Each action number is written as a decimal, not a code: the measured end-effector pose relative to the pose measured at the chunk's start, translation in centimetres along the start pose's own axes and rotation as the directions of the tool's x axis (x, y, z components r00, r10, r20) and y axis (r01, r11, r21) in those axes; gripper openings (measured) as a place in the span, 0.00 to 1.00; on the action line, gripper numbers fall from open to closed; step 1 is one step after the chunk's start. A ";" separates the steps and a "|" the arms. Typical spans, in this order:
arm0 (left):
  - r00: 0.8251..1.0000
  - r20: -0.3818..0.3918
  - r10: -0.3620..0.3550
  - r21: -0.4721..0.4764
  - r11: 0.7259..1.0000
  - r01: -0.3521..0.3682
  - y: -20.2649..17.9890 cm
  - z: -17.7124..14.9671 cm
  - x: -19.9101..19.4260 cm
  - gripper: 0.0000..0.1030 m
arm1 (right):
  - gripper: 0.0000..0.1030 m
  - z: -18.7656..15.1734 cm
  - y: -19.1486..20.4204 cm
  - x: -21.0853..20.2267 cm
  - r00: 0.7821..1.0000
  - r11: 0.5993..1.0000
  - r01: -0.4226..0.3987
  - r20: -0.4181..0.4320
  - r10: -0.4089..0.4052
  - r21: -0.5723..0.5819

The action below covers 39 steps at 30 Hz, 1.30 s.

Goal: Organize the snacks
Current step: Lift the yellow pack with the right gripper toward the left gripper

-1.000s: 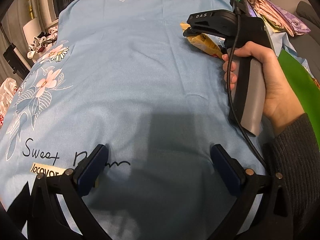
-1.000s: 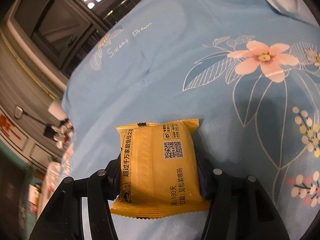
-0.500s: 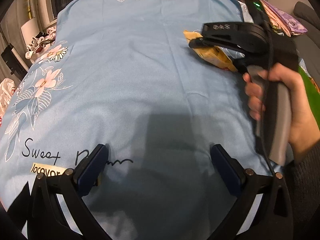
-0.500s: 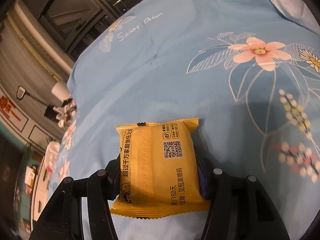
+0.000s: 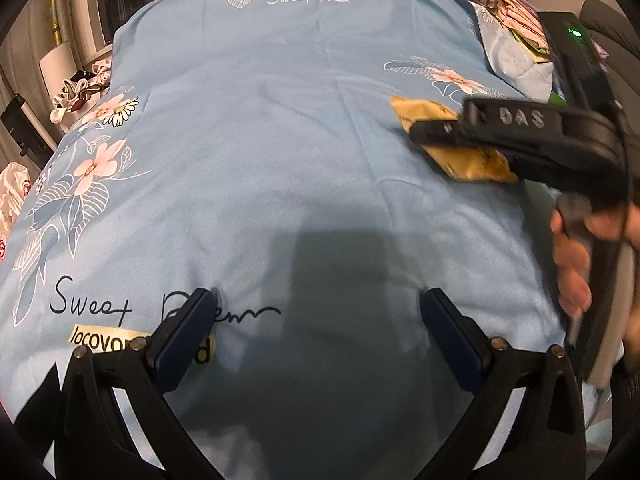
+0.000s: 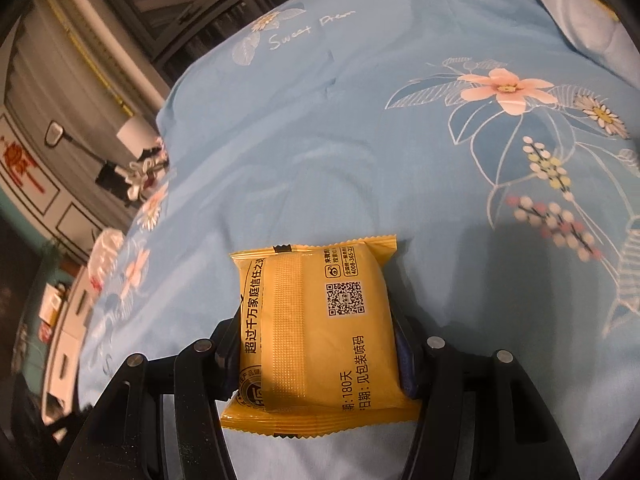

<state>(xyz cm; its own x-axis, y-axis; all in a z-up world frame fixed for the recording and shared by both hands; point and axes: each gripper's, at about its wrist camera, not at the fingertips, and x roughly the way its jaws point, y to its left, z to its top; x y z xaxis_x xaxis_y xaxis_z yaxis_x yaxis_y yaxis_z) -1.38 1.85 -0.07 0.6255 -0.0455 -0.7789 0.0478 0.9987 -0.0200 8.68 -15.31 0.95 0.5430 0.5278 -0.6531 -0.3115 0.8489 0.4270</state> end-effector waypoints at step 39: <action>0.999 0.024 -0.031 0.004 1.000 0.031 0.2 -0.7 -0.8 1.00 | 0.84 -7.3 3.7 -6.1 0.996 0.997 -0.012 -0.086 0.006 -0.072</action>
<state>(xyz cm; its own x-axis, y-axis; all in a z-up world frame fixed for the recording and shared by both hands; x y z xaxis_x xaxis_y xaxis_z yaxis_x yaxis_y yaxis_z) -2.40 2.15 0.08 0.6422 -0.0774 -0.7626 0.0706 0.9966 -0.0417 -1.41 -15.18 1.95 0.4723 0.5334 -0.7017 -0.3738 0.8422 0.3886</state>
